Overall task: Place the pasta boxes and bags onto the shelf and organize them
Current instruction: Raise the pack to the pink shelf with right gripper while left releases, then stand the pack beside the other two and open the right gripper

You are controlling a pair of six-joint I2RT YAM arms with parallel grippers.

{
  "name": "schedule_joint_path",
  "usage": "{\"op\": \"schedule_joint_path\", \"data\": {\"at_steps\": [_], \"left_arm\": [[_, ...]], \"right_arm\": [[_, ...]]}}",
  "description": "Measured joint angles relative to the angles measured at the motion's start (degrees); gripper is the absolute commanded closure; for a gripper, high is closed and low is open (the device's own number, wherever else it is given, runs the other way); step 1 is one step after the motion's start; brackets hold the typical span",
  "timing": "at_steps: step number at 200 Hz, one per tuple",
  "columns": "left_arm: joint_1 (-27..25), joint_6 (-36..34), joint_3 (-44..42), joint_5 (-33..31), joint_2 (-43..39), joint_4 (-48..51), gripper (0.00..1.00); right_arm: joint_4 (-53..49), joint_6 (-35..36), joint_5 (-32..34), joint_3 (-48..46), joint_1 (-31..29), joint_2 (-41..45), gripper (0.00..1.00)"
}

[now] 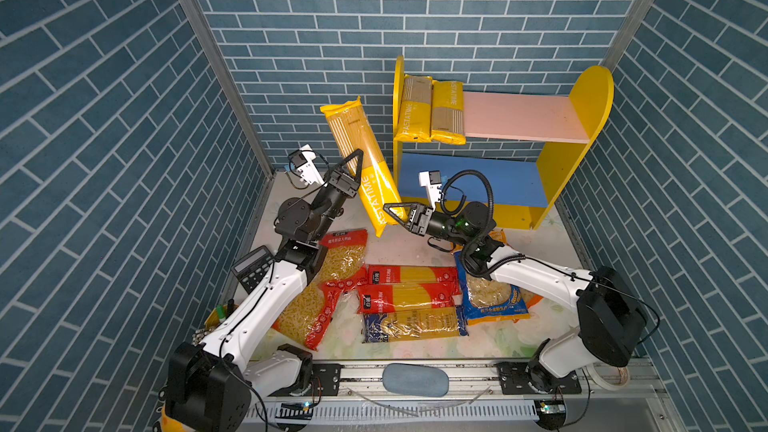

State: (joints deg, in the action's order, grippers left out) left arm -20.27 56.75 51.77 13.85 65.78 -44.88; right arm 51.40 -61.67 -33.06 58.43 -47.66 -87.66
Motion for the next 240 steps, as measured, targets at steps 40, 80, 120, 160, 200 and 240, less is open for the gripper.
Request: {"op": "schedule_joint_path", "data": {"at_steps": [40, 80, 120, 160, 200, 240], "left_arm": [[0.0, -1.05, 0.0, -0.52, -1.68, 1.03, 0.44], [-0.02, -1.03, 0.0, -0.22, -2.14, 0.9, 0.35], [-0.07, -1.09, 0.0, 0.83, -3.02, 0.04, 0.32], [-0.09, -1.09, -0.46, 1.25, -3.15, -0.57, 0.32], [-0.11, -1.07, -3.5, 1.25, -3.32, -0.7, 0.32], [-0.9, -1.9, -5.49, 1.53, -3.39, 1.49, 0.32]], "right_arm": [[-4.44, 2.19, -2.45, 2.8, 1.33, 0.44, 1.0], [-9.51, 2.08, -6.45, 6.69, 5.27, 1.7, 1.0], [-11.37, 0.72, -6.16, 6.86, 12.46, 5.03, 1.0], [-13.25, -0.31, -5.14, 8.7, 15.89, 5.81, 1.0], [-14.45, -0.15, -4.72, 8.72, 18.43, 9.27, 1.0], [-17.68, 0.2, -0.55, 8.83, 23.02, 13.09, 1.0]]}}
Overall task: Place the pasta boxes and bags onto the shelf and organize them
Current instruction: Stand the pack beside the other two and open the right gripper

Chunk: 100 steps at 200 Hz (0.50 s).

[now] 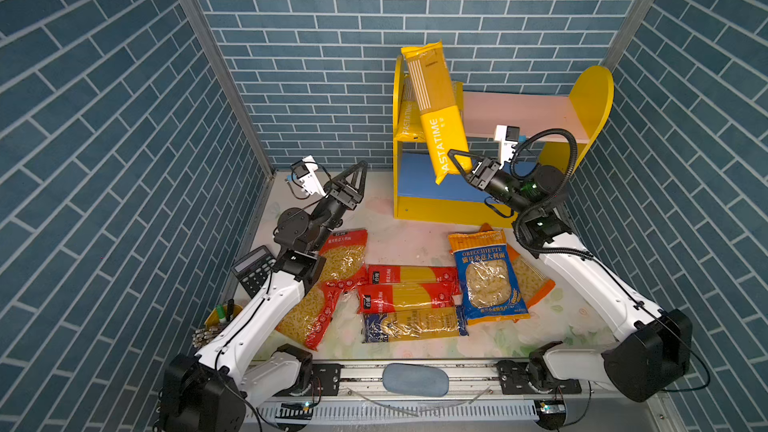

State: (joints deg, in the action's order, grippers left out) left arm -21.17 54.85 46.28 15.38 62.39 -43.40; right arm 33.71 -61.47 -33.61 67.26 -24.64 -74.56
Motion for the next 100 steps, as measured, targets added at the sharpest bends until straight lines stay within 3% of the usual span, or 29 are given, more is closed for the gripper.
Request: {"op": "schedule_joint_path", "data": {"at_steps": [29, 100], "left_arm": [[-3.3, -2.16, -0.55, -0.11, 0.02, 2.43, 0.32], [-12.37, -6.05, -3.45, -1.79, 3.96, 5.9, 0.32]], "right_arm": [[-5.92, 0.02, 4.0, 1.31, 4.2, 1.4, 1.0], [-31.58, -2.45, 10.86, 12.98, 12.5, 0.55, 1.0]]}}
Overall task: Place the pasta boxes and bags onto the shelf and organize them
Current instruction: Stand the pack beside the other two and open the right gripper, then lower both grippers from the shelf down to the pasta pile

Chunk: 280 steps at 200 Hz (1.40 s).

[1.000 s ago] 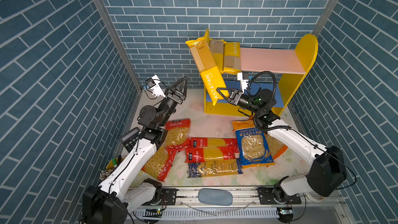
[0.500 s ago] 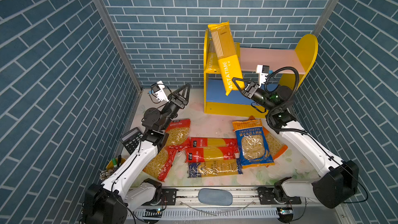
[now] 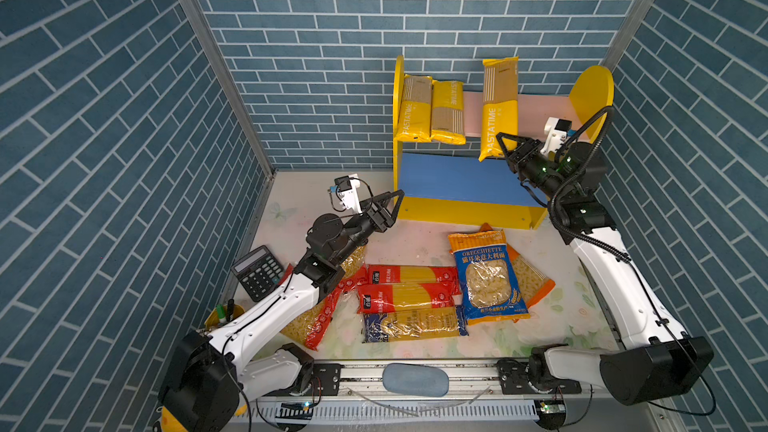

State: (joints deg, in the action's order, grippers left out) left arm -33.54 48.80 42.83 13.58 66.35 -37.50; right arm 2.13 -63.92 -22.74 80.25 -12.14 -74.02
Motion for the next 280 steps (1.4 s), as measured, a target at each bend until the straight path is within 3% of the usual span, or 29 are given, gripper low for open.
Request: {"op": "schedule_joint_path", "data": {"at_steps": [104, 199, 230, 280], "left_arm": [[-5.03, -0.22, -1.53, -2.47, 2.38, 0.11, 0.32], [-5.6, 0.33, -2.05, -3.43, 3.89, -0.74, 0.32], [-5.88, 0.52, -2.05, -3.48, 4.17, -0.92, 0.32], [-6.03, 0.5, -2.21, -3.58, 4.15, -1.05, 0.32]], "right_arm": [[-14.25, -9.22, -4.22, 19.52, 1.33, -15.28, 1.0], [-13.79, -11.3, -7.41, 21.44, 0.02, -17.92, 1.0], [-13.73, -11.5, -7.96, 21.44, 0.04, -17.92, 0.6], [-12.55, -10.86, -10.93, 21.38, 0.22, -17.9, 0.46]]}}
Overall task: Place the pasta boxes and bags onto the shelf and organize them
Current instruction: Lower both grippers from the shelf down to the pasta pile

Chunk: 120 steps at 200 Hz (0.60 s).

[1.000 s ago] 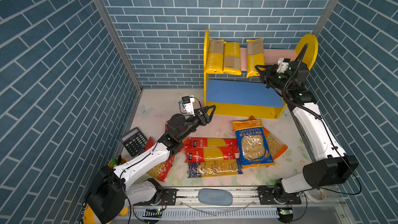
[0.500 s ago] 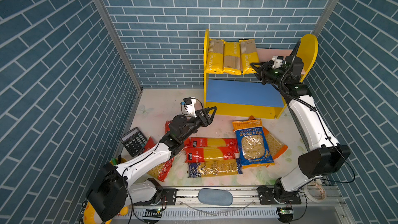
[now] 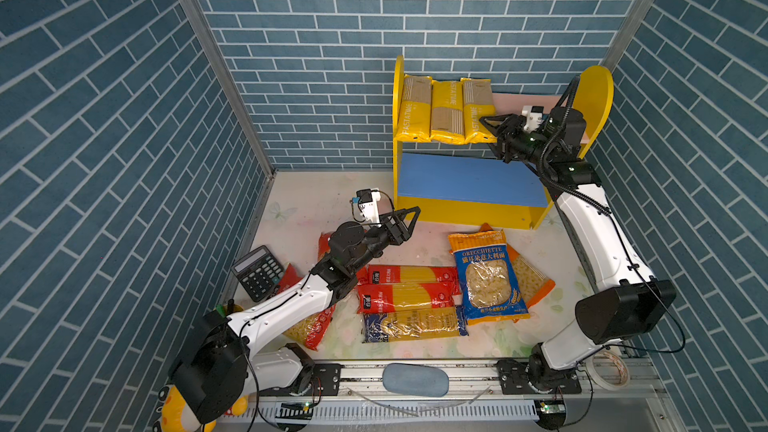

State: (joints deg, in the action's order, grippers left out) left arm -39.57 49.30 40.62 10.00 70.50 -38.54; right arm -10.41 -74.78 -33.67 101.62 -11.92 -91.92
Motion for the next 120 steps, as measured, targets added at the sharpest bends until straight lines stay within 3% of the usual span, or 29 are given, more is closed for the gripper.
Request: {"op": "schedule_joint_path", "data": {"at_steps": [48, 120], "left_arm": [[0.0, 0.02, -1.57, -0.13, -0.04, 0.24, 0.32], [-0.24, 0.24, -2.64, -0.15, 0.0, 0.76, 0.32]], "right_arm": [[2.03, 0.04, -1.84, -4.9, 0.57, 3.48, 0.38], [11.08, 0.31, -1.88, -25.51, 0.63, 15.08, 0.37]]}}
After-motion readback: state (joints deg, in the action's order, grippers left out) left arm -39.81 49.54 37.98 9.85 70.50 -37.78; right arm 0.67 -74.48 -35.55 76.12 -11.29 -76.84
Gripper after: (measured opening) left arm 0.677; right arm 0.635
